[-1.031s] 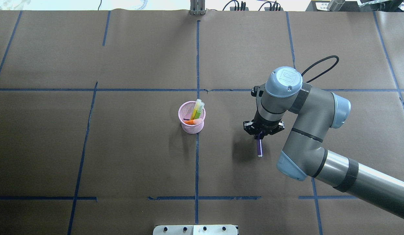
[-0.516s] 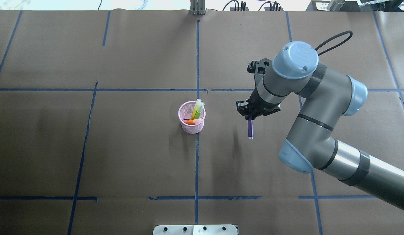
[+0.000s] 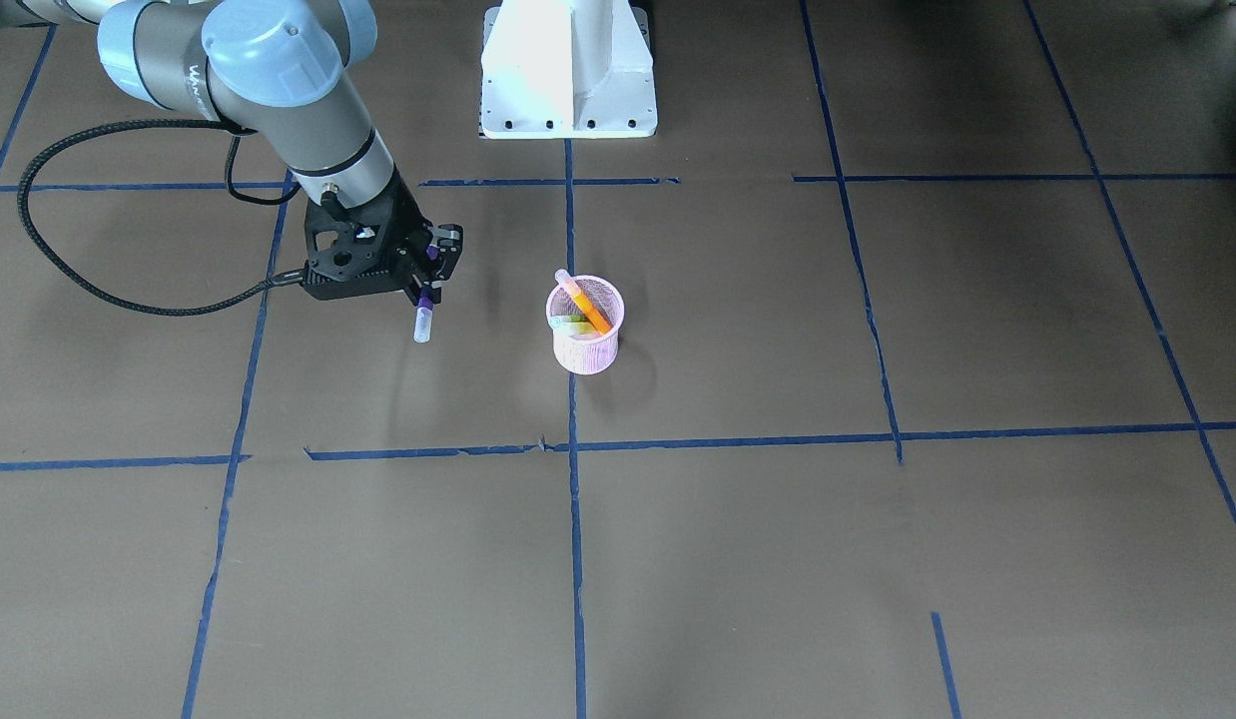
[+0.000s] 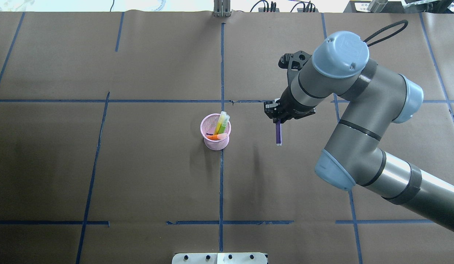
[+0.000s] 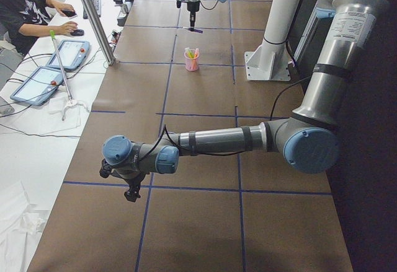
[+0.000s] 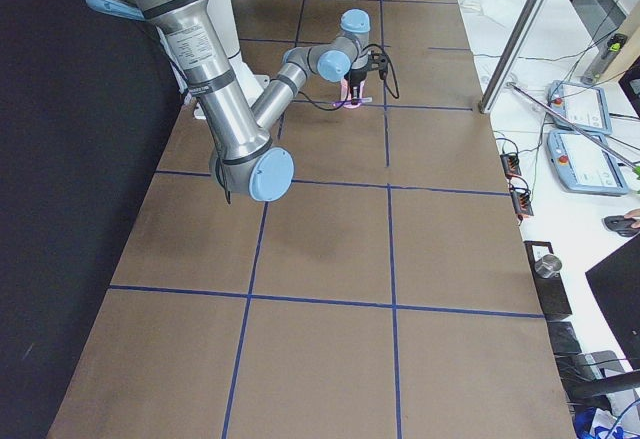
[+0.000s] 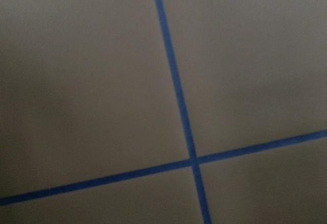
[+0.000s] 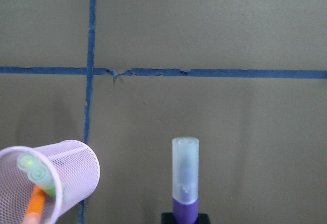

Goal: Collect pens into pen holder
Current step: 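Carry the purple marker with the right gripper over the lilac cup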

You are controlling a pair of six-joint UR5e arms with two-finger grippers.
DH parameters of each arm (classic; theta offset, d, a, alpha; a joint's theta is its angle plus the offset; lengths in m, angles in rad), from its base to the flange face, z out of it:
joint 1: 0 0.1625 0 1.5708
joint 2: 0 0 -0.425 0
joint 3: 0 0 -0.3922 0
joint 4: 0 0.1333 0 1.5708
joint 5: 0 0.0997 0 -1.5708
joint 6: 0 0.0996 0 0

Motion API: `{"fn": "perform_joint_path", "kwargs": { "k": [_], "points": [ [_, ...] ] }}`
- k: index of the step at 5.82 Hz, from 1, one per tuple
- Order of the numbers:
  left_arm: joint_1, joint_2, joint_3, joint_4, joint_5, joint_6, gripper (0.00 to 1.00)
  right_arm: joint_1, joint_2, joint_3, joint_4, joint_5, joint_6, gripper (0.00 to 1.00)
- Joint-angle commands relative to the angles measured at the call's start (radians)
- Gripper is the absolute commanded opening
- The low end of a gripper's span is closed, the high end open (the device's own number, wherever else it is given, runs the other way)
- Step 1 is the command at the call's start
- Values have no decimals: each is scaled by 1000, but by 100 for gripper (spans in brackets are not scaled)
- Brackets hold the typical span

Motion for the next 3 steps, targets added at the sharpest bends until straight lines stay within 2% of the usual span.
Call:
{"fn": "perform_joint_path", "kwargs": {
  "k": [1,3],
  "points": [
    [-2,88,-51,-17,16,0,100,-14,111,-63,-41,-48,46,0],
    [0,185,-175,-15,45,-40,100,-17,225,-171,-33,-98,44,0]
  ]
}}
